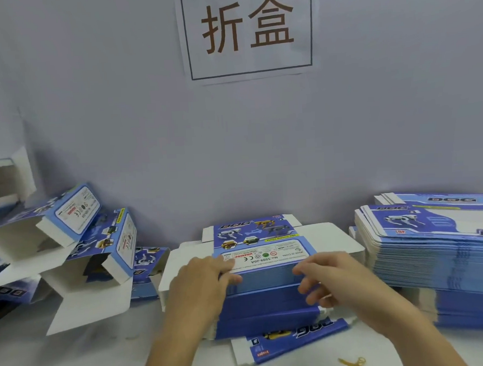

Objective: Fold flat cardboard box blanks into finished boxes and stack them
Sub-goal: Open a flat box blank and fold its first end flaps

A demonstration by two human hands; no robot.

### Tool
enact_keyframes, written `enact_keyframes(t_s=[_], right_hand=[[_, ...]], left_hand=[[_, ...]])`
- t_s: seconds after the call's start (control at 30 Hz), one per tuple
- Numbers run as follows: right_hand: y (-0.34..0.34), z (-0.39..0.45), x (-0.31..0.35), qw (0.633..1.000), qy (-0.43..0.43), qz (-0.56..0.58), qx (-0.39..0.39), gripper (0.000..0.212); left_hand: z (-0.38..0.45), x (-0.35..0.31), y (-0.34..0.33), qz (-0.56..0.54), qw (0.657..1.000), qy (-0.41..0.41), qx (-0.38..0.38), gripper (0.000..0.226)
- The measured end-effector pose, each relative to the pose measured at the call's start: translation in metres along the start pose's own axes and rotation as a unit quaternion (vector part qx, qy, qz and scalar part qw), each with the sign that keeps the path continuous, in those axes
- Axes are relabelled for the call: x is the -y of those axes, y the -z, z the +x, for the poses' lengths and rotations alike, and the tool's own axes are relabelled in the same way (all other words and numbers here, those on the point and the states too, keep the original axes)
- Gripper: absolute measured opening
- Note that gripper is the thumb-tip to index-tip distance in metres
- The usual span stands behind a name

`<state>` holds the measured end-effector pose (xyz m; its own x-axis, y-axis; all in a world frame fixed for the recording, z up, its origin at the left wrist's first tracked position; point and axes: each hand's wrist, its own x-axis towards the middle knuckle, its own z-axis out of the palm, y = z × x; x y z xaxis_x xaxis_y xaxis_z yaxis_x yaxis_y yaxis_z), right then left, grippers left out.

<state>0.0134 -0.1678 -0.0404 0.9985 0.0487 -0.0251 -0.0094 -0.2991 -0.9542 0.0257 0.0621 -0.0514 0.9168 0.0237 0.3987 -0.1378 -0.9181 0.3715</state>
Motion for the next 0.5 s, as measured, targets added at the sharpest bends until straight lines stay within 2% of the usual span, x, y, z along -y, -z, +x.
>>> enact_keyframes(t_s=[0.17, 0.33, 0.4, 0.5], right_hand=[[-0.002, 0.001, -0.002, 1.000, 0.005, 0.009, -0.008, 0.014], [-0.006, 0.000, -0.006, 1.000, 0.011, 0.011, -0.010, 0.016], [-0.008, 0.001, -0.006, 0.999, 0.026, 0.026, -0.018, 0.018], [-0.014, 0.000, 0.000, 0.992, 0.071, 0.098, -0.038, 0.020]], left_hand=[[0.000, 0.002, 0.011, -0.014, 1.000, -0.008, -0.024, 0.020], [0.000, 0.002, 0.014, -0.022, 0.999, -0.012, -0.027, 0.026], [-0.001, -0.002, 0.017, -0.005, 0.996, -0.037, -0.075, 0.026], [-0.006, -0.009, 0.023, -0.031, 0.965, -0.112, -0.233, 0.020]])
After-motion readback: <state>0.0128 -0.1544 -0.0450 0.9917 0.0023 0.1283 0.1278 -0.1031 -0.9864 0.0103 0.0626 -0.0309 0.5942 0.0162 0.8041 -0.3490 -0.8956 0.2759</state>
